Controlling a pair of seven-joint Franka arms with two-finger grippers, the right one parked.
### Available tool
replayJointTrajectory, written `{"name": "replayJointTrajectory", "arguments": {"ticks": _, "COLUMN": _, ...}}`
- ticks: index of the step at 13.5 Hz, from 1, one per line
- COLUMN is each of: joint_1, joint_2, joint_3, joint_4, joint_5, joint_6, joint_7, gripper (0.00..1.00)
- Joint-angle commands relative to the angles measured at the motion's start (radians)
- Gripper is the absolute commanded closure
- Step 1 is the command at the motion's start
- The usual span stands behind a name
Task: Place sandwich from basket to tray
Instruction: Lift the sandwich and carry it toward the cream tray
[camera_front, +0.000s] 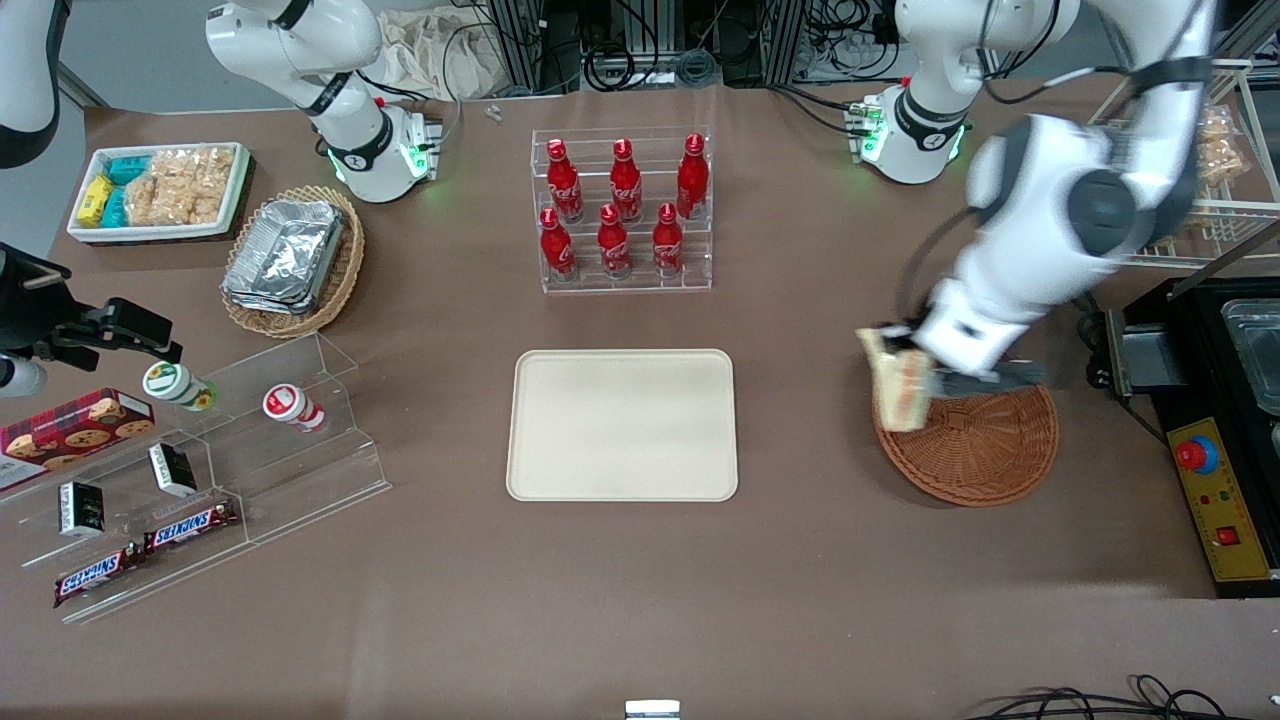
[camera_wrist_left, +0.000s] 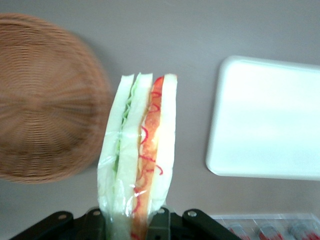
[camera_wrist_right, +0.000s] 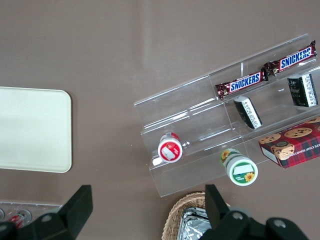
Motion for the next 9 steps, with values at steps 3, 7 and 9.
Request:
{"name": "replayJointTrajectory", "arguments": {"ticks": 3, "joint_1": -0.147, "joint_2": 0.206, "joint_3": -0.091, "joint_4": 0.067, "joint_5": 0.189, "joint_6": 0.218, "joint_7": -0.224, "gripper": 1.0}}
{"name": "replayJointTrajectory", "arguments": {"ticks": 7, "joint_1": -0.207, "joint_2": 0.42, "joint_3": -0.091, "joint_4": 0.134, "joint_5": 0.266, "joint_6": 0.357, "joint_7": -0.298, "gripper": 1.0}}
{"name": "replayJointTrajectory", "arguments": {"ticks": 9, "joint_1": -0.221, "joint_2": 0.496, "joint_3": -0.086, "joint_4": 0.186, "joint_5": 0.266, "joint_6": 0.358, "joint_7": -0.312, "gripper": 1.0}}
